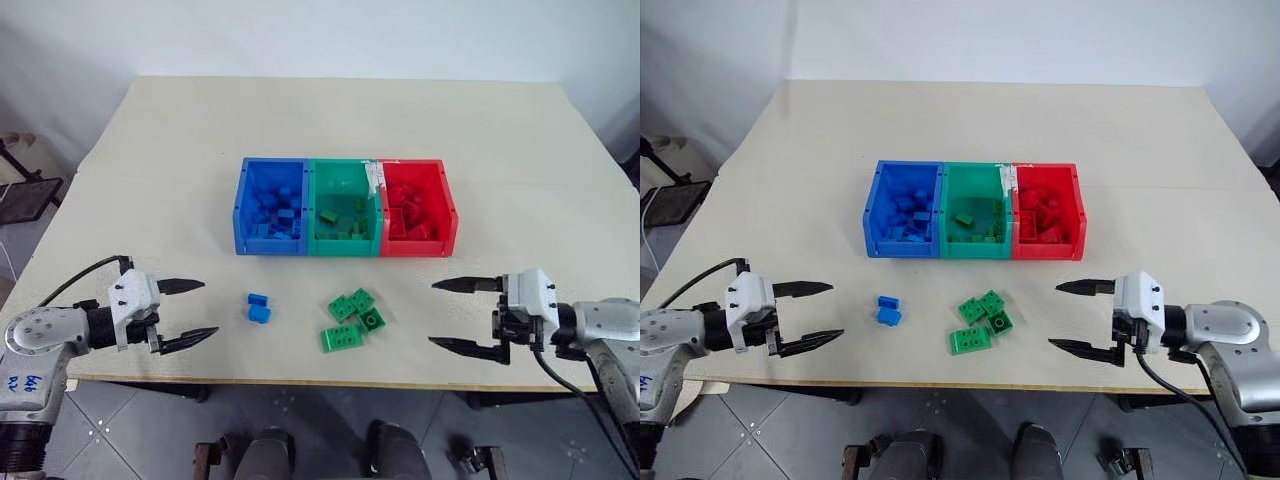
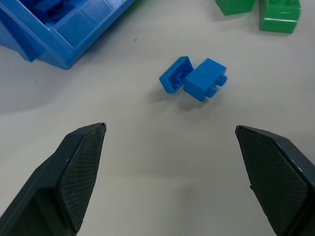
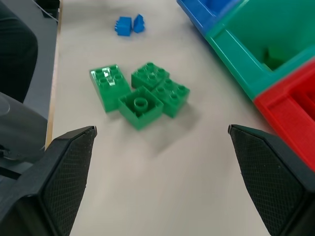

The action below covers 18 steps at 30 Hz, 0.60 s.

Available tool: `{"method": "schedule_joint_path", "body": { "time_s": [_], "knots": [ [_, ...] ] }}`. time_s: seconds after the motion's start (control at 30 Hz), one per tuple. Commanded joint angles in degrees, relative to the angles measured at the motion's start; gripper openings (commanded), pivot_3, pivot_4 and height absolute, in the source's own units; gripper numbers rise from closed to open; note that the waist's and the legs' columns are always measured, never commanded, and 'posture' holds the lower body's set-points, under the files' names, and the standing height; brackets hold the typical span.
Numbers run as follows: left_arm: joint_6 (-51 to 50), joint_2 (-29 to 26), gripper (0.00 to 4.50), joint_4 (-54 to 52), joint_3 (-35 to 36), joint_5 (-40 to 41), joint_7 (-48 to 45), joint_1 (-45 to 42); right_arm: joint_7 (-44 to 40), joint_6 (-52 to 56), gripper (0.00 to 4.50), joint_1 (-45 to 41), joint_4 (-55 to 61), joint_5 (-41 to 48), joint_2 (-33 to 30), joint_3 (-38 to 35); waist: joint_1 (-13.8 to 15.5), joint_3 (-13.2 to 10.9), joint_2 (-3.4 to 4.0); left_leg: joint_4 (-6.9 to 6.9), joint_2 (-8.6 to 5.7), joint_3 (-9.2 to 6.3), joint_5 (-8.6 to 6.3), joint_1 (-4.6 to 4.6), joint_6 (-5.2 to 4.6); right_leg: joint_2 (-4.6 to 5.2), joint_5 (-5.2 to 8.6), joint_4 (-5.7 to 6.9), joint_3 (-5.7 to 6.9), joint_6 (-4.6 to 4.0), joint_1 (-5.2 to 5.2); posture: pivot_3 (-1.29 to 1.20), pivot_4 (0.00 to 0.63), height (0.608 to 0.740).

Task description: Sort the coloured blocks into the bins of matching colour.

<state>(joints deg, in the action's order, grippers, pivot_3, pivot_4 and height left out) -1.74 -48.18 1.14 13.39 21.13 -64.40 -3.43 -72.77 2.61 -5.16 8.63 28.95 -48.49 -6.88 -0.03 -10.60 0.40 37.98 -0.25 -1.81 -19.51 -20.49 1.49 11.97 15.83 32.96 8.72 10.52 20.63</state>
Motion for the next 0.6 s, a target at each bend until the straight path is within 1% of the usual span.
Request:
{"method": "schedule_joint_path", "body": {
  "time_s": [0.03,0.17,0.27,0.33,0.43,0.53,0.6],
  "knots": [
    [0.9,0.2,4.48,-1.3,0.9,0.0,1.2,-0.5,0.8,-1.2,4.50,-0.6,1.3,-0.6,0.9,-0.3,0.0,0.0,0.00,0.00,0.00,0.00,0.00,0.00,0.00,0.00,0.00,0.00,-0.01,0.00,0.00,0.00,0.150,0.740],
    [-2.8,1.5,4.48,-6.8,0.4,2.8,2.4,0.1,0.5,-3.8,4.50,1.4,-2.7,-2.1,-0.1,-3.7,0.3,0.0,-0.02,0.02,-0.01,0.01,0.00,-0.01,0.00,0.00,0.00,0.00,-0.02,0.00,-0.01,0.00,0.150,0.740],
    [-5.2,2.9,4.48,-14.0,-2.9,4.2,2.5,-0.1,-1.7,-7.6,4.50,3.6,-8.2,-4.5,-3.4,-6.8,0.9,0.0,-0.02,0.06,-0.02,0.04,-0.03,-0.01,-0.03,0.00,0.00,-0.01,-0.05,0.00,-0.01,0.00,0.150,0.740],
    [-6.5,4.0,4.48,-17.8,-5.2,4.7,2.9,-0.5,-3.0,-9.5,4.50,4.2,-10.3,-6.0,-5.1,-7.0,1.1,0.0,-0.02,0.09,-0.01,0.13,-0.06,0.00,-0.06,0.00,0.00,-0.01,-0.12,0.00,-0.01,0.00,0.150,0.740],
    [-5.8,4.3,4.48,-20.2,-7.7,3.4,2.0,0.1,-3.2,-9.4,4.50,2.6,-10.6,-7.1,-5.8,-5.1,1.0,0.0,-0.02,0.08,0.06,0.22,-0.06,0.10,-0.05,-0.08,0.00,-0.01,-0.21,0.00,-0.01,0.00,0.150,0.740],
    [-5.3,4.2,4.48,-18.9,-8.0,3.1,1.6,0.2,-2.1,-4.2,4.50,-0.3,-6.3,-7.8,-5.1,-0.4,0.4,0.0,-0.01,0.04,0.18,0.46,-0.09,0.23,0.00,-0.20,0.01,-0.01,-0.41,-0.05,0.00,0.00,0.150,0.740],
    [-5.2,3.8,4.48,-17.2,-7.3,3.1,1.6,0.3,0.3,0.4,4.50,-3.0,-3.2,-9.7,-3.9,3.7,0.1,0.0,-0.01,0.03,0.23,0.51,-0.10,0.26,0.01,-0.25,0.01,-0.01,-0.47,-0.06,0.02,0.00,0.150,0.740]
  ]
}}
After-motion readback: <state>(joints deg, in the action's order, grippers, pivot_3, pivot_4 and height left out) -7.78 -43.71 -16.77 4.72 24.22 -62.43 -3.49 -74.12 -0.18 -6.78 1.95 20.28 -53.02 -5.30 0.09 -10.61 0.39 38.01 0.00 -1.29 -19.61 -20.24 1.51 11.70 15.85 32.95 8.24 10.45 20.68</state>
